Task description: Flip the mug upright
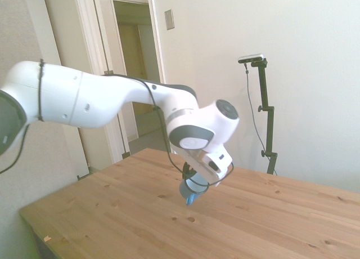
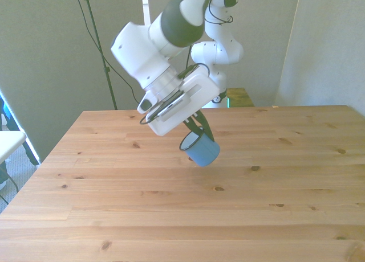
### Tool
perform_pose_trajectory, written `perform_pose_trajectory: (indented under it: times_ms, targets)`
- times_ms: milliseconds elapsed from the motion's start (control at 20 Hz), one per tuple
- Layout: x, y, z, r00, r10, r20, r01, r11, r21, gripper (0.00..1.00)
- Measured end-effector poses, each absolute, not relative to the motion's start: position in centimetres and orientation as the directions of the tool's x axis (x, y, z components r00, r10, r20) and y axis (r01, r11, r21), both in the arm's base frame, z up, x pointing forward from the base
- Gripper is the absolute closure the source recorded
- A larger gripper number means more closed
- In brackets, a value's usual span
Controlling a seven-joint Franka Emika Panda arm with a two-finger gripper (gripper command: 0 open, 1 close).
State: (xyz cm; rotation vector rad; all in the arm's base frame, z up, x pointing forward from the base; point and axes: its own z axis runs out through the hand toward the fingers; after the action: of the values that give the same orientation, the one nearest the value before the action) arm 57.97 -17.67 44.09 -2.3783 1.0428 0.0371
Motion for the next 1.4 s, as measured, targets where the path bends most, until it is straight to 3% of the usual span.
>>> perform_pose_trajectory:
  times_ms: [300, 650, 1400]
  targets:
    - [53.9, -11.5, 45.5, 0.672, -0.740, -0.008, -0.716, -0.647, -0.263, 1.00]
    - [50.9, -6.1, 43.2, 0.637, -0.736, 0.229, -0.754, -0.657, -0.014, 1.00]
    - [51.9, -6.3, 38.6, 0.637, -0.745, 0.195, -0.767, -0.639, 0.066, 1.00]
